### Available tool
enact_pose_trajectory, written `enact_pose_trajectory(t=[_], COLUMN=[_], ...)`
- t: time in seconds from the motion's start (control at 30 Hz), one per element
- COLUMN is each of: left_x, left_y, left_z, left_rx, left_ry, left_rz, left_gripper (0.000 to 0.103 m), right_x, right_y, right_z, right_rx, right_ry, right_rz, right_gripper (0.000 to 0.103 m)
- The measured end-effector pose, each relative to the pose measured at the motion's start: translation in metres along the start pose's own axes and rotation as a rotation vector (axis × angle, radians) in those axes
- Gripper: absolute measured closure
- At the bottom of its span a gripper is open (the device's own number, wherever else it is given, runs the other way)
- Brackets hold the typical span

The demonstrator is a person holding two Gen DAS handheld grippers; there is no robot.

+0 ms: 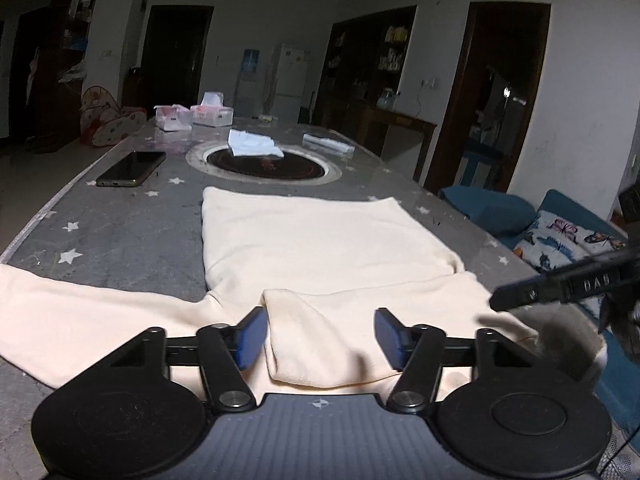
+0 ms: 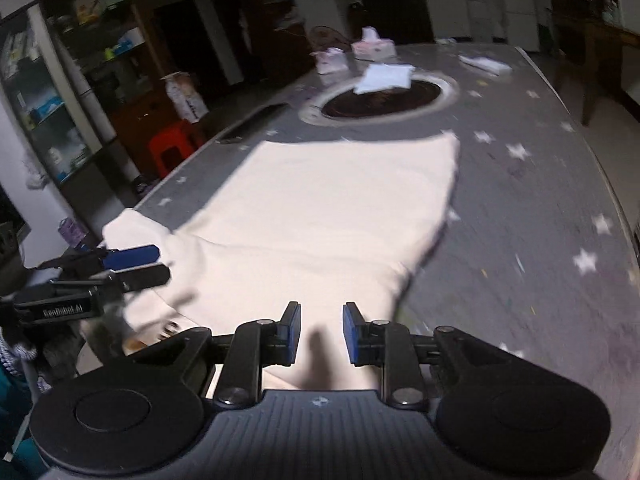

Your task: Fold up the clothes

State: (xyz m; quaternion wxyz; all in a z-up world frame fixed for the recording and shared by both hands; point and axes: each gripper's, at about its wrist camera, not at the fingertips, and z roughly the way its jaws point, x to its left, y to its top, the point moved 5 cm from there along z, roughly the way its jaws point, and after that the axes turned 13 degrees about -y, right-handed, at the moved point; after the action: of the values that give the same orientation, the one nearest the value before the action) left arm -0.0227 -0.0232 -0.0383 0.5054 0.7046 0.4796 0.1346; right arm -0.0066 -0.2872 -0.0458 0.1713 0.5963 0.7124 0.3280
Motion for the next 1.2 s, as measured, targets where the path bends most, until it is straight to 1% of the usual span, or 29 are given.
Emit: enact_pose_trajectory(t=[0.07, 0.13, 0.2, 0.3, 0.37, 0.4, 0.47, 0.5, 0.53, 0.6, 0.63, 0.73, 0.9, 1.0, 1.03, 1.1, 1.2], left_x=[0.001, 0.002, 0.004, 0.005, 0.005, 0.005, 0.006, 0.006, 0.007, 0.01, 0.011, 0.011, 0.012, 0.008, 0.006, 0.001, -0.004], left_y=[-0.003, -0.006, -0.007, -0.01, -0.012, -0.013, -0.014, -0.014, -0.014, -0.014, -0.014, -0.013, -0.015, -0.006, -0.002, 0.006, 0.011], left_z=[0.001, 0.0, -0.001, -0.001, 0.0, 0.0, 0.0, 0.0, -0.001, -0.002, -0.003, -0.01, -0.015, -0.018, -0.017, -0.015, 0.002], left_rx=[0.014, 0.026, 0.034, 0.043, 0.051, 0.054, 0.052, 0.051, 0.049, 0.046, 0.043, 0.031, 0.042, 0.023, 0.013, -0.006, -0.005], left_ry=[0.018, 0.036, 0.049, 0.055, 0.058, 0.061, 0.066, 0.069, 0.075, 0.086, 0.089, 0.096, 0.109, 0.11, 0.099, 0.077, 0.035], left_rz=[0.001, 0.004, 0.001, 0.002, 0.0, -0.002, -0.002, -0.002, -0.002, -0.004, -0.007, -0.004, -0.013, -0.011, -0.004, 0.01, 0.026], left_gripper=[0.043, 0.044, 0.044, 0.048, 0.054, 0.06, 0.063, 0.067, 0.078, 0.094, 0.097, 0.098, 0.097, 0.092, 0.09, 0.09, 0.09], right_x=[-0.01, -0.013, -0.012, -0.008, -0.004, -0.003, 0.001, 0.002, 0.003, 0.005, 0.006, 0.008, 0.009, 0.012, 0.014, 0.016, 0.019], right_y=[-0.008, -0.01, -0.002, 0.011, 0.019, 0.021, 0.022, 0.021, 0.02, 0.016, 0.014, 0.012, 0.011, 0.011, 0.011, 0.011, 0.011], right_z=[0.005, 0.004, -0.001, -0.001, 0.002, 0.005, 0.014, 0.018, 0.021, 0.028, 0.029, 0.031, 0.032, 0.031, 0.03, 0.028, 0.027], right_rx=[0.017, 0.013, -0.017, -0.069, -0.092, -0.093, -0.09, -0.086, -0.082, -0.076, -0.073, -0.075, -0.074, -0.077, -0.081, -0.088, -0.094], right_ry=[-0.004, -0.007, -0.013, -0.011, -0.001, 0.003, 0.008, 0.005, 0.002, -0.013, -0.019, -0.027, -0.032, -0.033, -0.034, -0.038, -0.04], right_rz=[0.024, 0.02, 0.002, -0.024, -0.028, -0.027, -0.03, -0.034, -0.039, -0.052, -0.054, -0.064, -0.075, -0.088, -0.094, -0.104, -0.108], right_gripper=[0.081, 0.082, 0.081, 0.081, 0.081, 0.081, 0.081, 0.081, 0.081, 0.081, 0.081, 0.081, 0.079, 0.073, 0.071, 0.07, 0.07])
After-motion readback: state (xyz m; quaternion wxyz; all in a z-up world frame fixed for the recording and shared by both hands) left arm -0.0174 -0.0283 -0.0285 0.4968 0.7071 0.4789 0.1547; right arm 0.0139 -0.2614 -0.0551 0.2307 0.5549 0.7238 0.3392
